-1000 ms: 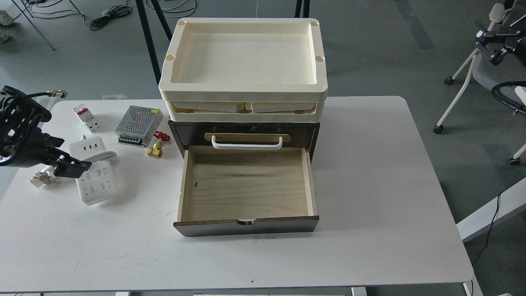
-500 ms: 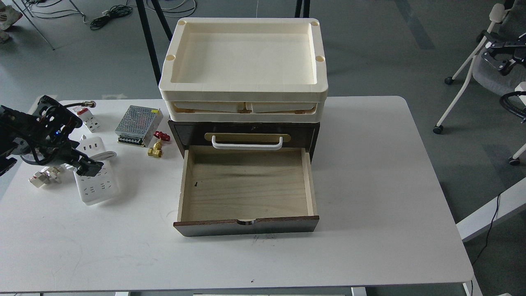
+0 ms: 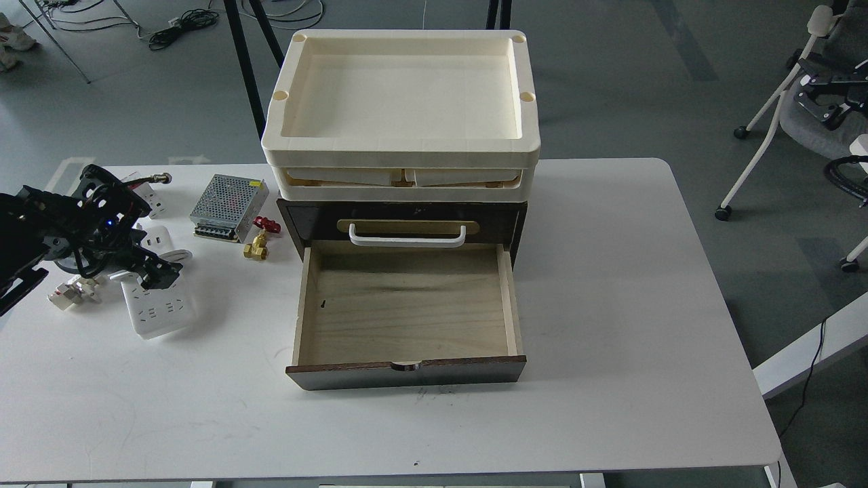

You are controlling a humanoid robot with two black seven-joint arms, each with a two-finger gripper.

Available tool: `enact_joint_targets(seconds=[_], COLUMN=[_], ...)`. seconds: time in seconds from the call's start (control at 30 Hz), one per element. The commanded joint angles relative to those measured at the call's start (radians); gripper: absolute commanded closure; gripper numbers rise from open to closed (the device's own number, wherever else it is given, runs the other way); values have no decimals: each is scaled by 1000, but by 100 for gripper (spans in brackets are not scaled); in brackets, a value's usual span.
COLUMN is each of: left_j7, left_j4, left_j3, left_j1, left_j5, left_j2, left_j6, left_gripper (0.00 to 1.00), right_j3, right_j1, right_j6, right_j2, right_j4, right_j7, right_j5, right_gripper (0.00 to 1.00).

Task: Put charging cable into cabinet
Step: 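Close the left gripper on the white power strip's cable end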

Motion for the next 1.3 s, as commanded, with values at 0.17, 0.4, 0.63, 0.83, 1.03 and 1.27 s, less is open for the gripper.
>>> enact_joint_targets(seconds=[0.17, 0.4, 0.63, 0.83, 1.03, 1.27], left_j7=[0, 0, 0, 0, 0, 0], left_j4=[48, 86, 88, 88, 88, 86], left_j3=[74, 89, 91, 92, 91, 92], left_j1=[13, 13, 13, 15, 22, 22], left_j5=[0, 0, 0, 0, 0, 0], left_j2=[-6, -26, -26, -27, -29, -24], left_j6=[94, 116, 114, 114, 114, 116], left_gripper=[36, 43, 63, 79, 92, 100], right_j3=[2, 2, 2, 2, 2, 2], right_j1=[-9, -14, -14, -14, -22, -22], right_j6=[0, 0, 0, 0, 0, 0], right_j2=[-3, -3, -3, -5, -3, -3], right_j4=[0, 0, 0, 0, 0, 0], right_j7=[1, 1, 1, 1, 1, 1], right_j5=[0, 1, 1, 0, 0, 0], right_gripper=[0, 0, 0, 0, 0, 0])
